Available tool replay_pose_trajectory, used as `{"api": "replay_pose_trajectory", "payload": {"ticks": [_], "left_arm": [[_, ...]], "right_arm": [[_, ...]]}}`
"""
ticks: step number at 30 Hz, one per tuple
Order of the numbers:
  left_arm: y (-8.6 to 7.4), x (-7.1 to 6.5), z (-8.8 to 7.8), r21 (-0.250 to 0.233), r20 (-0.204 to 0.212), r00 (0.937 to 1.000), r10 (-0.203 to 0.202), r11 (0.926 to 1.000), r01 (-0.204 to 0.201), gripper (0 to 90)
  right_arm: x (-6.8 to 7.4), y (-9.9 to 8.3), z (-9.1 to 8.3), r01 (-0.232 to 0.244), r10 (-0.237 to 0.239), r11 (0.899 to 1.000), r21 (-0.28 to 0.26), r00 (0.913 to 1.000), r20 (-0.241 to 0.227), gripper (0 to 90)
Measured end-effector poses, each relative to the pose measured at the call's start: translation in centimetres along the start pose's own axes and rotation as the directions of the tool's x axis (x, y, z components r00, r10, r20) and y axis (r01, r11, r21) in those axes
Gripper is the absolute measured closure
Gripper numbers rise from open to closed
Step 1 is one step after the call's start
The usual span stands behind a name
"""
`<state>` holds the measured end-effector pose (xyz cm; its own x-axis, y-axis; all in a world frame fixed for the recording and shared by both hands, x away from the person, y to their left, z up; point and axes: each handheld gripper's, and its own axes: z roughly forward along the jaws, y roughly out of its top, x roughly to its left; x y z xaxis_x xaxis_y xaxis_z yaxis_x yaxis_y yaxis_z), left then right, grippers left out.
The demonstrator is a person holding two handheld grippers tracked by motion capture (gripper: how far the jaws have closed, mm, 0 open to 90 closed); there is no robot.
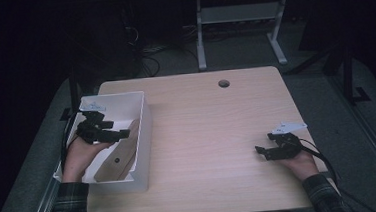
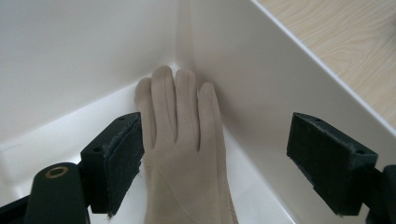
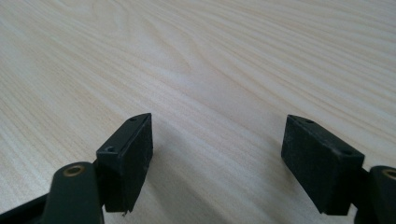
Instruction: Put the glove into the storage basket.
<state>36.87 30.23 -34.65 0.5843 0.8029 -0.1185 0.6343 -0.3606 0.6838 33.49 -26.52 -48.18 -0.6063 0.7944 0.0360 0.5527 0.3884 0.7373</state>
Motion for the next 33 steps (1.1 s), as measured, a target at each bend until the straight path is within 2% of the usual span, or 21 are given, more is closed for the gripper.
{"api": "replay_pose_trajectory", "payload": {"ticks": [8,14,25,33], "left_arm": [[1.4,-0.5,-1.2,-0.028,0.028,0.9995,0.011,0.9995,-0.011,18.2],[2.6,-1.4,-1.7,-0.043,0.032,0.9990,0.030,0.9987,-0.029,18.4],[4.2,-3.6,-1.3,-0.052,0.057,0.9962,0.066,0.9967,-0.063,18.8],[5.1,-5.3,-0.5,-0.067,0.094,0.9907,0.098,0.9935,-0.092,19.1]], "right_arm": [[0.0,0.0,0.0,0.000,0.000,1.000,0.000,1.0000,0.000,24.5],[0.0,0.0,0.0,-0.001,0.001,1.000,0.000,1.0000,0.000,24.5],[0.0,0.0,0.0,0.000,0.000,1.000,0.000,1.0000,0.000,24.5],[0.0,0.0,0.0,0.000,0.000,1.000,0.000,1.0000,0.000,24.5]]}}
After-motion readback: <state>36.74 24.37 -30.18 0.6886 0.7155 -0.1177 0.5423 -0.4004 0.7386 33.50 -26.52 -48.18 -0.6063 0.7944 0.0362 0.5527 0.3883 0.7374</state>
